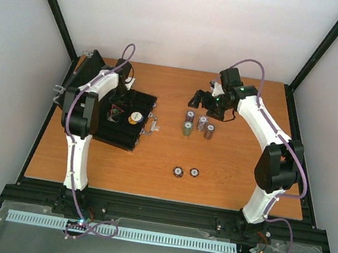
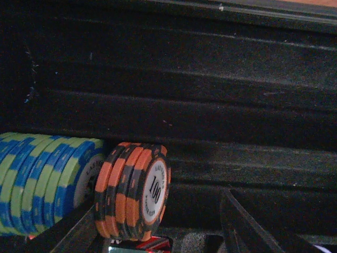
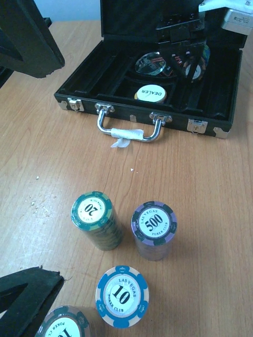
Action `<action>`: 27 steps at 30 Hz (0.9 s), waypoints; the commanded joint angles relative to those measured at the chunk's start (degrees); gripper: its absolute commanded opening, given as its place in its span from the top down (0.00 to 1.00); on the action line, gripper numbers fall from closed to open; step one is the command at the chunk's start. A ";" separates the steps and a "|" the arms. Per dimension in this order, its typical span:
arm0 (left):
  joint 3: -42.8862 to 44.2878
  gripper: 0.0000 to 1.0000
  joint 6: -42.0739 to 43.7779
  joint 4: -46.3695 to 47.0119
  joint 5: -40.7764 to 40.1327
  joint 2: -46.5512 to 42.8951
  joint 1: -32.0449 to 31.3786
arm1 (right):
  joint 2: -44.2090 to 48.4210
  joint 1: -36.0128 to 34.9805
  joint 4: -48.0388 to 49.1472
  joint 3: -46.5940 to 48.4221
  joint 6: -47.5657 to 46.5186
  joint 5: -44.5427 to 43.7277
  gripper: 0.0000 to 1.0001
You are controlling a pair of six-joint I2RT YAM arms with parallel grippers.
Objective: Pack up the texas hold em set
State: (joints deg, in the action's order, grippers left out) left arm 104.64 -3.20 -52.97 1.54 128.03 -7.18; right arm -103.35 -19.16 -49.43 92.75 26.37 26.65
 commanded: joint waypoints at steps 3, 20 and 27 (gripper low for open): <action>1.66 0.42 -0.51 -3.09 -0.39 -3.46 0.85 | 2.52 0.53 1.09 -0.55 0.18 0.68 0.00; 2.88 0.42 -0.95 -3.85 2.14 -5.05 0.85 | 2.94 0.46 1.23 -0.96 0.22 0.90 0.00; 4.78 0.42 -0.10 -5.80 -0.96 -5.88 0.80 | 3.22 0.51 1.18 -0.92 0.02 1.15 0.00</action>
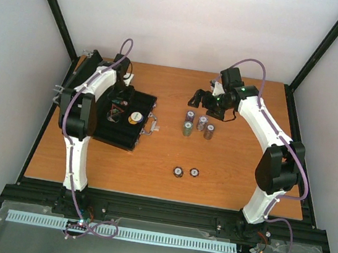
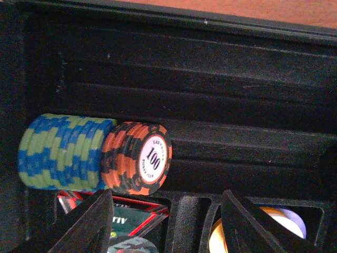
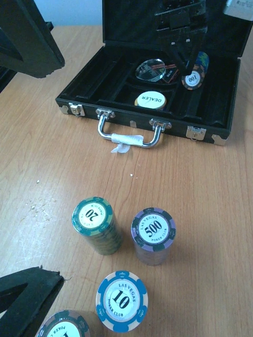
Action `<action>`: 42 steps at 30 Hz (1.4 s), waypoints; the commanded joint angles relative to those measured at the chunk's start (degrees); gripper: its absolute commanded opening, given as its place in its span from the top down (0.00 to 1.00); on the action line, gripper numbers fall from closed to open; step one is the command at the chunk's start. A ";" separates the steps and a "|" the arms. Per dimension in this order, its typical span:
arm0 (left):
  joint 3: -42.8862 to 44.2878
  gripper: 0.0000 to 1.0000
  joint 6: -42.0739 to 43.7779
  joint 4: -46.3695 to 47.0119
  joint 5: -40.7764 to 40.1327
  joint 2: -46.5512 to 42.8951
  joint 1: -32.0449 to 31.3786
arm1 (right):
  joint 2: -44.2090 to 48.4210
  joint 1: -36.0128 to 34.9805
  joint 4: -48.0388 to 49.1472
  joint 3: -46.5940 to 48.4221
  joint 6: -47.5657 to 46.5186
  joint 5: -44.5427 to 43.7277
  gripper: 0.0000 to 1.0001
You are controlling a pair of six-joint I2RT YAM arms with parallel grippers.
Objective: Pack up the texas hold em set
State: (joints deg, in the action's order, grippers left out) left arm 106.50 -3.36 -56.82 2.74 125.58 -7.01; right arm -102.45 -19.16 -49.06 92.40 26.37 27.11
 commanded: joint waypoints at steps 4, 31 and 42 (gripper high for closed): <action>3.16 0.34 0.41 -2.26 -3.40 -4.91 0.66 | 2.51 0.45 0.15 -0.51 -0.90 0.53 0.00; 2.45 0.00 -14.14 2.92 9.71 -21.15 0.72 | 22.77 -13.13 -10.37 -28.58 -7.27 -15.14 0.02; -0.38 0.00 -14.11 1.18 12.69 -24.52 0.76 | 20.04 -19.02 -7.35 -36.23 -5.42 -19.91 0.14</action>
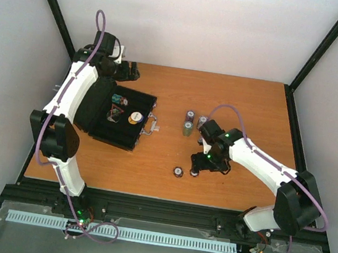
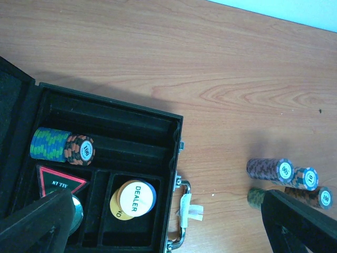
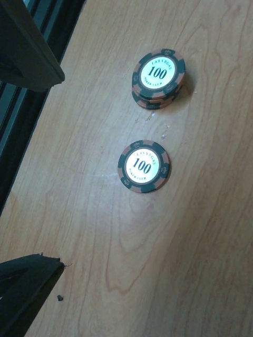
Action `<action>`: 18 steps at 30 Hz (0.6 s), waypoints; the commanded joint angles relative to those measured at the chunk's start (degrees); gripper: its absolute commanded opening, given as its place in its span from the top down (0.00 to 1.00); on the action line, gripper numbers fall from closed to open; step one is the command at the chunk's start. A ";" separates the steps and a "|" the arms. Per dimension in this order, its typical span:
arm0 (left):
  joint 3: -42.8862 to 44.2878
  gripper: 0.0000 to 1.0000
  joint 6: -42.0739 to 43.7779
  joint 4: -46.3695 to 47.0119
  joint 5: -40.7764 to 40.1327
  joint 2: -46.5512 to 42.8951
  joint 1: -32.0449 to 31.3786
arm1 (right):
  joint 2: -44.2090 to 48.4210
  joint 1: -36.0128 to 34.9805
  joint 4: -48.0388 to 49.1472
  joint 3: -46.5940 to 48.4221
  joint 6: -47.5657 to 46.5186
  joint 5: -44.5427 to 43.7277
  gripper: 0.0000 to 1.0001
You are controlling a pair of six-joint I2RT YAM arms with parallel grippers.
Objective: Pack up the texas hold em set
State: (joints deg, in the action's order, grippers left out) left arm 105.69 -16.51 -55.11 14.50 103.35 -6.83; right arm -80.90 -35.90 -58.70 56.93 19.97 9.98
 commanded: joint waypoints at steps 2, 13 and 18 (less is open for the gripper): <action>0.28 0.00 -0.60 -1.42 0.88 -2.11 0.59 | -3.03 -3.52 2.89 -0.88 0.97 -4.08 0.14; -0.27 0.00 0.77 -2.34 0.12 -3.17 0.57 | -10.88 -5.58 9.47 -1.81 2.95 -8.16 0.16; -0.57 0.00 1.25 -2.33 -0.36 -3.59 0.59 | -14.75 -5.71 11.90 -1.61 3.46 -8.69 0.18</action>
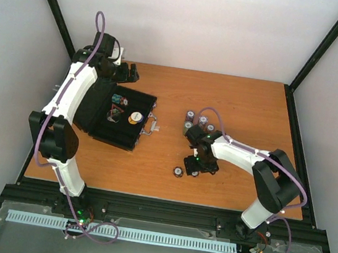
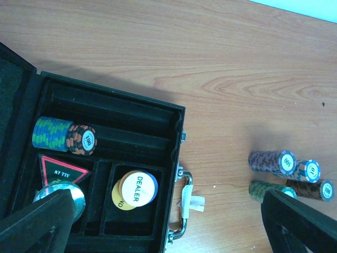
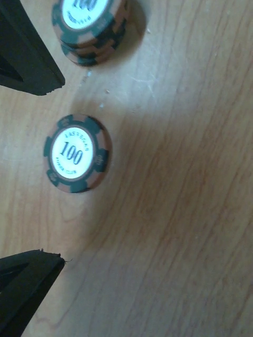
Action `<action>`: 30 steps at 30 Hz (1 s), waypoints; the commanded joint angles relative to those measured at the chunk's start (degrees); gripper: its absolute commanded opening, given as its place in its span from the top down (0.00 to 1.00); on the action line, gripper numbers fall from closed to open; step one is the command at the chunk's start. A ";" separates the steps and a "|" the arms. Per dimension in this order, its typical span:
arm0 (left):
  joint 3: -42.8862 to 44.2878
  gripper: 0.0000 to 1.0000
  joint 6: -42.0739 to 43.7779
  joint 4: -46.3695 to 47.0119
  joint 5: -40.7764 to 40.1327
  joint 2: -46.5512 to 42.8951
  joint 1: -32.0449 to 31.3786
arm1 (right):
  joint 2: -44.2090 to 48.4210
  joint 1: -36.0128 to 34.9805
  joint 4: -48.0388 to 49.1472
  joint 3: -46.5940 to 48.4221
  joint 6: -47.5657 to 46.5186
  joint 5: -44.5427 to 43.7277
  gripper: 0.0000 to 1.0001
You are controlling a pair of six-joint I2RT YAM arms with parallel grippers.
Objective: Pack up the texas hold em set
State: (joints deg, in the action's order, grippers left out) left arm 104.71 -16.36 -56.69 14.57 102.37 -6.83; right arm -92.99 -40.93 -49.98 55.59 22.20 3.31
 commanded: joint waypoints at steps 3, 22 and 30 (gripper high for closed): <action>0.41 0.00 1.82 -1.04 -0.84 -2.43 0.59 | -4.43 -1.18 3.70 0.54 2.01 -3.06 0.19; -0.24 0.00 3.99 -2.04 -2.94 -2.24 0.59 | -6.38 -4.09 1.68 1.70 4.55 -5.88 0.43; -0.77 0.00 3.48 -1.79 -2.92 -2.16 0.59 | -5.36 -4.42 0.79 0.66 4.90 -6.78 0.43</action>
State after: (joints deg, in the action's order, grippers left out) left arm 103.79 -13.30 -57.95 11.99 101.84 -6.81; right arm -98.59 -44.49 -47.46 57.60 26.37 -1.83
